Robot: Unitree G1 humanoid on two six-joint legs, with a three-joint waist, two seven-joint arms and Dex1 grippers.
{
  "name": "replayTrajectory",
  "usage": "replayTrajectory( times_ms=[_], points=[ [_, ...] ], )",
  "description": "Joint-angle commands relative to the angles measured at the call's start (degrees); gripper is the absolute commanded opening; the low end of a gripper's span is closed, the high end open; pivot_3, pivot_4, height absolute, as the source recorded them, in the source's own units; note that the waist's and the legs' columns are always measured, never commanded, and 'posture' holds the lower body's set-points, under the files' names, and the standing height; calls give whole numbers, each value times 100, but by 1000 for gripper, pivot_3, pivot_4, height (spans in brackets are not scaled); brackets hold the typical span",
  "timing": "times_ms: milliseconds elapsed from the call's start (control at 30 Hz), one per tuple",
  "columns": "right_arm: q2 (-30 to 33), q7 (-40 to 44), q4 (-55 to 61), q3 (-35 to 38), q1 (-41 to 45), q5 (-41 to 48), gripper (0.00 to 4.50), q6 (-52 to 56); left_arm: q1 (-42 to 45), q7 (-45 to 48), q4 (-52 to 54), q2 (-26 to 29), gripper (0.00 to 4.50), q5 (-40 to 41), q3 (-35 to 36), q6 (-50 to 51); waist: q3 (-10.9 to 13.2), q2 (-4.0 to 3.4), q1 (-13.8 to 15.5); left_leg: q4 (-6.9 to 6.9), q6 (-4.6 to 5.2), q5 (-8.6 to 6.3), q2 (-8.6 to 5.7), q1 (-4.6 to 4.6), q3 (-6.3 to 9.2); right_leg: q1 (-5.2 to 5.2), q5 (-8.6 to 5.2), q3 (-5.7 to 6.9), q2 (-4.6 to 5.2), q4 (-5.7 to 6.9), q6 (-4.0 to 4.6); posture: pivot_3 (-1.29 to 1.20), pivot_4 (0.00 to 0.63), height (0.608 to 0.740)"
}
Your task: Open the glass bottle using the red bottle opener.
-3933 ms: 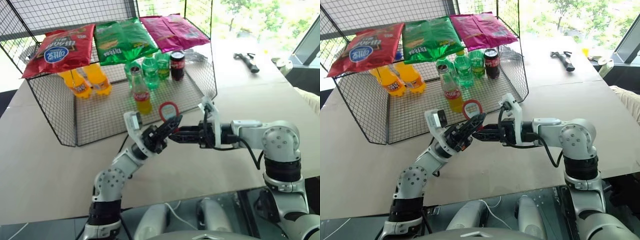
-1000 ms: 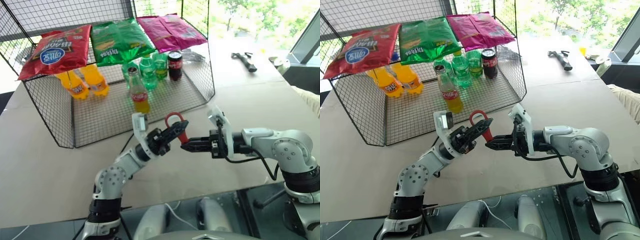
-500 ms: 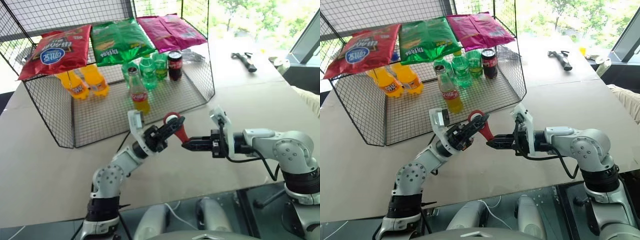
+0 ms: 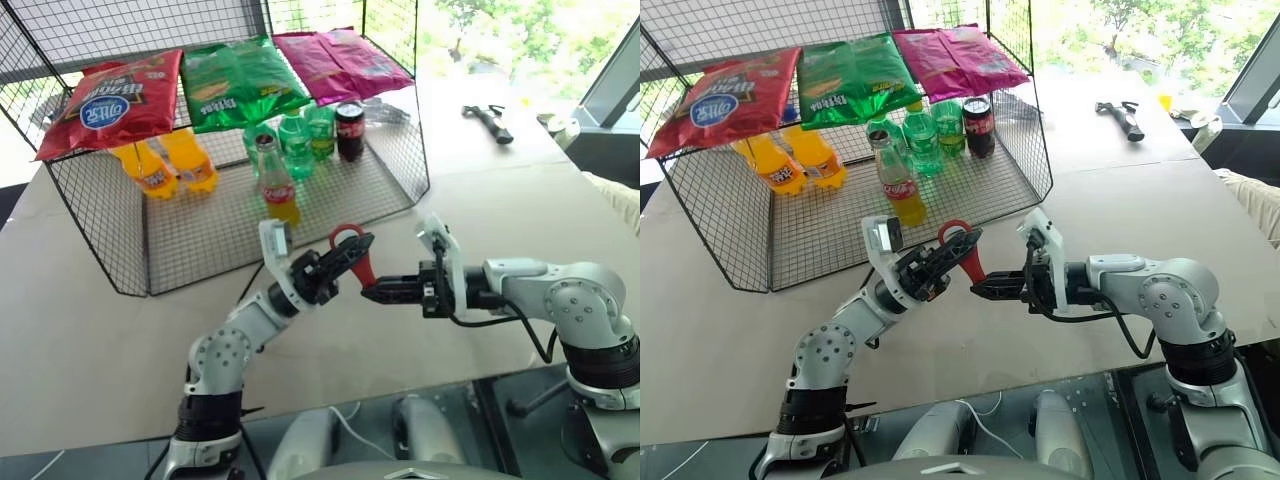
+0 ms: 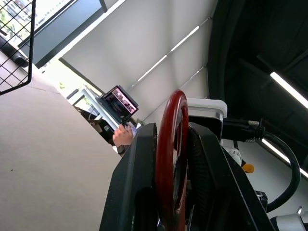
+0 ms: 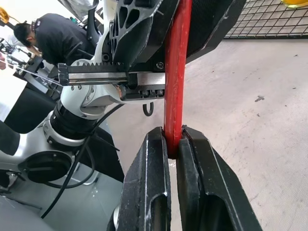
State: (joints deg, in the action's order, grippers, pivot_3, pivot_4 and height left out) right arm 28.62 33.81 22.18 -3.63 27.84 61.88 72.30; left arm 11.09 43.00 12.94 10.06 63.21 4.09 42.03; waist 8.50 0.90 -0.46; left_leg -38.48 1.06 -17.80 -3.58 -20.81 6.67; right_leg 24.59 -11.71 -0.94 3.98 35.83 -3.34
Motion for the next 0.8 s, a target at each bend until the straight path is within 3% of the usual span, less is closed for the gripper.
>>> replayTrajectory(
  times_ms=[33, 633, 733, 800],
  points=[
    [-77, -77, 247, 42, 55, 126, 9, -2, 97, 7, 135, -39, 893, -21, -123, 15, 0, 0, 0, 0, 0, 0, 0, 0, 0, 0, 0, 0, 0, 0, 0, 0, 150, 740],
    [234, 34, 347, 142, -343, 383, 9, -18, 385, -69, 112, 4, 893, 278, 146, 129, 0, 0, 2, 0, 0, 0, 0, 1, -1, -1, 0, 0, -2, 1, 0, 0, 150, 740],
    [181, -15, 345, 131, -296, 404, 0, -45, 364, -45, 117, 22, 1665, 309, 126, 173, 0, 0, 3, 0, 0, 0, 0, 1, -1, 0, 0, 0, -2, 1, 0, 0, 150, 740],
    [164, -36, 351, 139, -299, 418, 0, -47, 359, -82, 95, 5, 2477, 272, 134, 124, 0, 1, 3, 0, 0, 0, 0, 1, -1, 0, 0, 0, -1, 1, 0, 0, 150, 740]
  ],
)
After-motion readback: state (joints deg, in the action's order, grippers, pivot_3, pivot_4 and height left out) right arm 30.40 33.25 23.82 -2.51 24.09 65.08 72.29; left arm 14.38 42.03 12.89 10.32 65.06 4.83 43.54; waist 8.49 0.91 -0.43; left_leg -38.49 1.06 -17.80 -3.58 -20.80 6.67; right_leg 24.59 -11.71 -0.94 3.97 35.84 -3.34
